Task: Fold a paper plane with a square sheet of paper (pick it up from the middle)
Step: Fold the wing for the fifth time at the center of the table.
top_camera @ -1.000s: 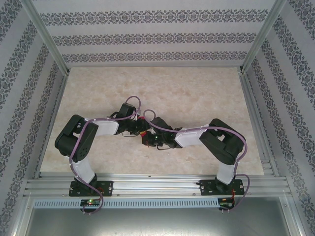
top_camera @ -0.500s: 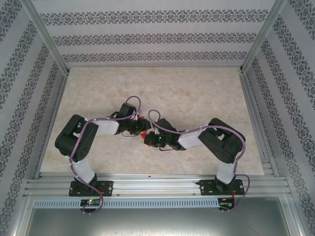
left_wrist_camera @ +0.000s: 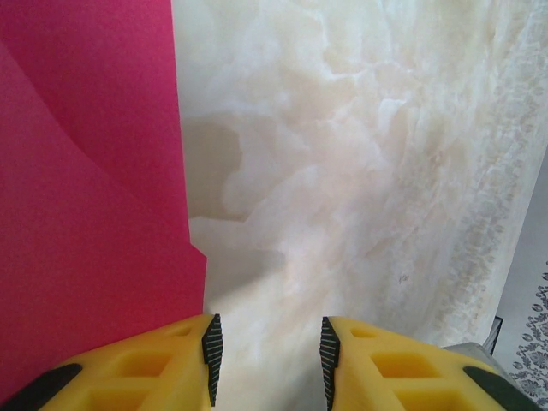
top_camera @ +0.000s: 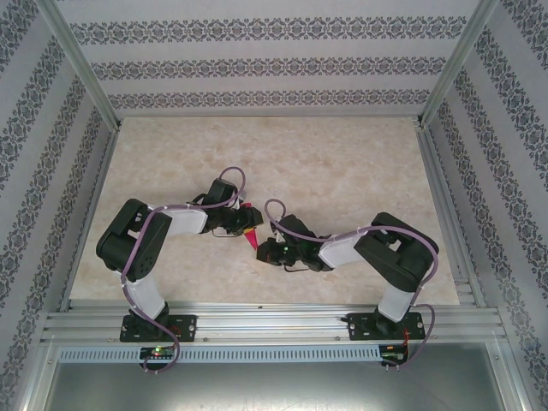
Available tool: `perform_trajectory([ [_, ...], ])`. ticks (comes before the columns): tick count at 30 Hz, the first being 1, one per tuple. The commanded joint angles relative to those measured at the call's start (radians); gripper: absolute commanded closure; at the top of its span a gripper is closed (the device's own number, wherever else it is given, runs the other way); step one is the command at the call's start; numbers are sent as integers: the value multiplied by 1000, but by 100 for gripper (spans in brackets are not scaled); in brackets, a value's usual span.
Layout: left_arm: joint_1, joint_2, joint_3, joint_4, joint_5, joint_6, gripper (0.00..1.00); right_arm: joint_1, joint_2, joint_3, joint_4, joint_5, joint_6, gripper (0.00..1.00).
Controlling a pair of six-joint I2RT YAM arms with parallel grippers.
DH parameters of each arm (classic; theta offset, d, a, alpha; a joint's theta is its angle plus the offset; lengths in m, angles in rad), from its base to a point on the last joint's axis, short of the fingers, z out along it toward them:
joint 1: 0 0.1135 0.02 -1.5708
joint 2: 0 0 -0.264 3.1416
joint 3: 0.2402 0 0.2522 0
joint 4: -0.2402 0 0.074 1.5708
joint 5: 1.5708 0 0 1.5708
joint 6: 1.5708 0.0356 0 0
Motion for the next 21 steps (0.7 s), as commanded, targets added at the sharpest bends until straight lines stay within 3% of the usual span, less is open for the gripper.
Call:
perform_trajectory([
  [1, 7, 54, -19, -76, -41, 27, 60, -1, -54, -7, -93, -32, 11, 93],
  [6, 7, 55, -18, -76, -33, 30, 60, -17, -63, 93, -111, -22, 9, 93],
  [15, 7, 55, -17, -72, -26, 28, 60, -45, 83, 227, -104, 18, 51, 92],
  [21, 7, 53, -14, -77, -24, 27, 60, -53, 132, 182, -128, 46, 83, 92],
])
